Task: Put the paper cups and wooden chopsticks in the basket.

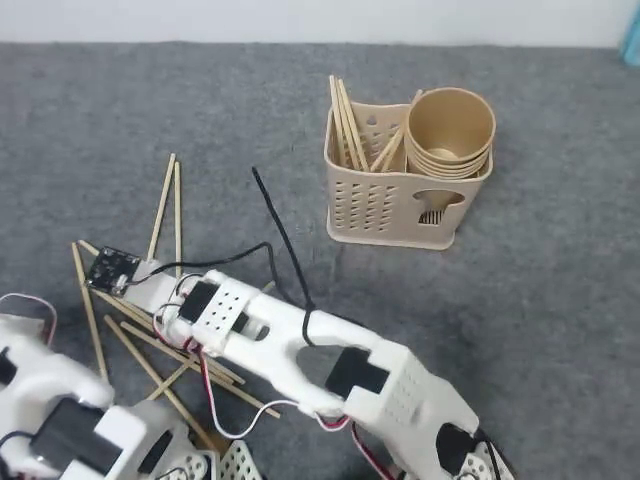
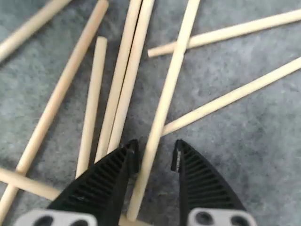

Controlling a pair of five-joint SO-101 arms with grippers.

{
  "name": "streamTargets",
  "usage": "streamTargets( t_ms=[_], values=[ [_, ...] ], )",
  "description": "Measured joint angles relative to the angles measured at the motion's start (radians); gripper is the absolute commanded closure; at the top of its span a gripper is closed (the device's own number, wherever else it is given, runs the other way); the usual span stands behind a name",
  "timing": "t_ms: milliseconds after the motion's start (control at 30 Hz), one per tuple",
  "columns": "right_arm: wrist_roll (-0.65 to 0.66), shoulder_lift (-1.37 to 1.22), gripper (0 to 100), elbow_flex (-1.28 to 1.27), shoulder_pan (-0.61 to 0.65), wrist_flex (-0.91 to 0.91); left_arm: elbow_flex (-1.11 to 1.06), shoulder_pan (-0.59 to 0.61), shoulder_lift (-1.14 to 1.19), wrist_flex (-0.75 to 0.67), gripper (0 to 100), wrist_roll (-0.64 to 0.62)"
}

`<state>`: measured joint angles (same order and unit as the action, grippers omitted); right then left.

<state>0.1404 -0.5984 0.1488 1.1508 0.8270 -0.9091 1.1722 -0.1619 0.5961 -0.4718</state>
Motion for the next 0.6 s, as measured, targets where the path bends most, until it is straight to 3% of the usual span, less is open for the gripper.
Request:
streamTargets(
  t_ms=[600],
  values=[
    [0.000, 0.080, 99.1, 0.196, -0.072, 0.523, 0.000, 0.000, 0.000, 0.000, 92, 0.000]
  ],
)
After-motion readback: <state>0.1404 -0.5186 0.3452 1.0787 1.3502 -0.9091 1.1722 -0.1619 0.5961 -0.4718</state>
